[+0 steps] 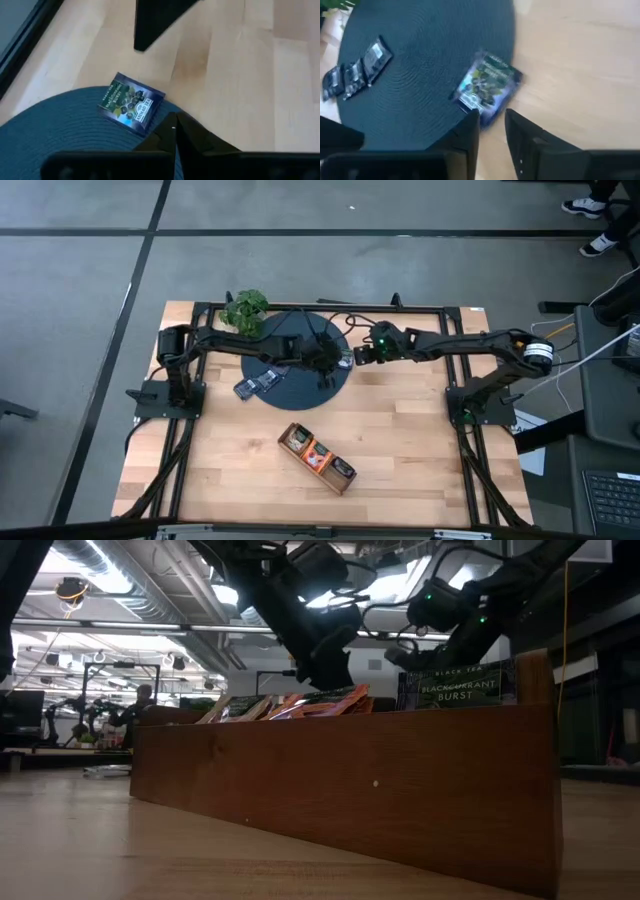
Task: Pick & Place Tea
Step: Put the violet tea bag into the right section of the wooden organizer
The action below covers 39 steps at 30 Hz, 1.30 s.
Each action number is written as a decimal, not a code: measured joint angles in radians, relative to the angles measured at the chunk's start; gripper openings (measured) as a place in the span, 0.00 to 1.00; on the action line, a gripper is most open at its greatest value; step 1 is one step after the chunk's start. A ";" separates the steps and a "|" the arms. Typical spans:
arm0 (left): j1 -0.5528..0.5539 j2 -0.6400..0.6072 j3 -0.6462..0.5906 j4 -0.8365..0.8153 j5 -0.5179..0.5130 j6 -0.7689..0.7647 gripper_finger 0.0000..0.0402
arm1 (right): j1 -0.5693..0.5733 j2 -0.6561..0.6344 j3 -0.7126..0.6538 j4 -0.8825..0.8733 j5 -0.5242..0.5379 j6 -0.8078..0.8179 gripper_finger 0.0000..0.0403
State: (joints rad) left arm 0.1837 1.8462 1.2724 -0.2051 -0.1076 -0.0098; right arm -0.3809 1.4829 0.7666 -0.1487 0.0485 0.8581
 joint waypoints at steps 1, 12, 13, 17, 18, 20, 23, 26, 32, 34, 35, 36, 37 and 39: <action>0.000 0.007 0.000 0.006 -0.004 0.000 0.01 | 0.000 0.012 0.000 0.018 -0.013 0.002 0.22; -0.002 0.156 0.031 0.027 -0.030 -0.005 0.00 | 0.013 0.051 0.001 0.042 -0.027 0.031 0.06; -0.002 0.167 0.039 0.034 -0.048 -0.005 0.00 | 0.013 0.049 0.001 0.042 -0.027 0.031 0.05; 0.011 0.188 0.047 0.087 -0.117 0.000 0.01 | 0.020 0.044 0.001 0.036 -0.035 0.031 0.03; 0.016 0.188 0.047 0.100 -0.120 0.007 0.00 | 0.022 0.044 0.001 0.032 -0.046 0.031 0.03; 0.021 0.187 0.047 0.131 -0.122 0.022 0.00 | 0.022 0.043 0.001 0.026 -0.050 0.031 0.02; 0.028 0.196 0.047 0.134 -0.126 0.031 0.01 | 0.022 0.043 0.001 0.008 -0.051 0.031 0.02; 0.035 0.230 0.047 0.127 -0.114 0.032 0.00 | 0.021 0.043 0.001 0.006 -0.050 0.031 0.02; 0.034 0.276 0.049 0.128 -0.112 0.032 0.01 | 0.004 0.043 0.001 0.004 -0.048 0.033 0.04; 0.037 0.278 0.050 0.121 -0.103 0.032 0.00 | -0.001 0.043 0.001 0.004 -0.051 0.041 0.04; 0.038 0.278 0.051 0.109 -0.096 0.031 0.00 | -0.002 0.043 0.001 0.004 -0.052 0.053 0.03; 0.039 0.277 0.051 0.101 -0.084 0.032 0.00 | -0.002 0.043 0.001 0.005 -0.053 0.062 0.03; 0.039 0.277 0.051 0.093 -0.072 0.032 0.00 | -0.002 0.043 0.001 0.005 -0.060 0.075 0.03; 0.039 0.275 0.043 0.090 -0.058 0.032 0.01 | -0.002 0.043 0.001 0.005 -0.079 0.080 0.03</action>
State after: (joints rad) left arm 0.2227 2.1213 1.3155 -0.1153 -0.1658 0.0223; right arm -0.3832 1.5261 0.7674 -0.1436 -0.0310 0.9379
